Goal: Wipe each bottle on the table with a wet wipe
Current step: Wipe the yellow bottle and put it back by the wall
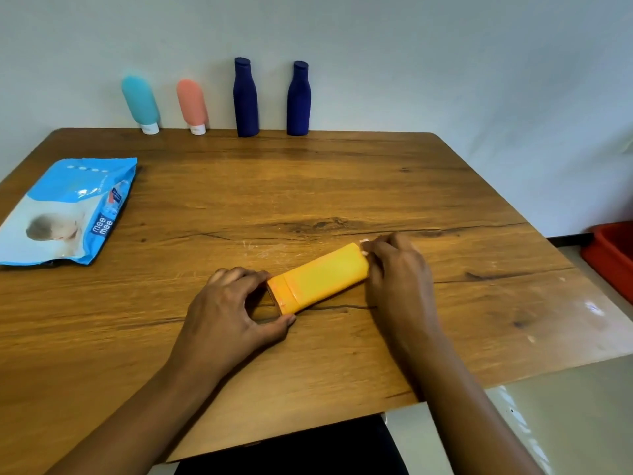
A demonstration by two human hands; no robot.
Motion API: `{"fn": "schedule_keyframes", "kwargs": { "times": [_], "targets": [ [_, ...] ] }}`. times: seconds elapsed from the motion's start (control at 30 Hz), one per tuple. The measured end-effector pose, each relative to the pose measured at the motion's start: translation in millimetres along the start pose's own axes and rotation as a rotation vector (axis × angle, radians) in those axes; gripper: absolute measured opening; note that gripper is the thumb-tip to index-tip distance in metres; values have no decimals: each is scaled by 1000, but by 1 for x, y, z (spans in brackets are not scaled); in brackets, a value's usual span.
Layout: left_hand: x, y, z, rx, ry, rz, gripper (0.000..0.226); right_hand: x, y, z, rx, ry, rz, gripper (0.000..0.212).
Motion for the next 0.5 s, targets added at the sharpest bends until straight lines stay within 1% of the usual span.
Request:
{"fn": "schedule_keyframes", "kwargs": {
  "times": [0.03,0.07,0.1,0.17,0.2,0.23,0.3,0.4,0.43,0.5],
  "targets": [
    [0,0,-1,4,3,4,69,-2,3,-15,36,28,44,28],
    [0,1,-1,6,5,7,69,-3,3,-34,80,65,52,27],
    [0,1,0,5,3,10,68,-5,-4,-56,108,124,17,28],
    [-1,1,1,-4,0,20,69,-13,-26,-97,65,288,-115,35],
    [-1,1,0,-6,6,21,69,-15,-34,-103,38,331,-151,40],
    [-1,1,0,-4,11,25,70,-14,-37,-97,17,321,-168,40],
    [0,0,-2,7,16,27,74,-7,-31,-64,-28,227,-159,36],
    [-1,0,-1,1,3,16,76,10,-13,-12,-116,86,-131,35],
    [-1,0,-1,4,5,13,75,15,-9,-7,-105,68,-118,34],
    [-1,0,1,22,15,13,72,20,-7,-26,-47,92,-85,30]
  ]
}}
Point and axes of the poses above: each hand's wrist, its own x-axis towards the middle knuckle, its own y-axis out of the back of the hand, z = x × y, the point moved 9 cm from there along x, towards the middle knuckle, and after that the axes turned 12 degrees about y, right-handed, at the moved point
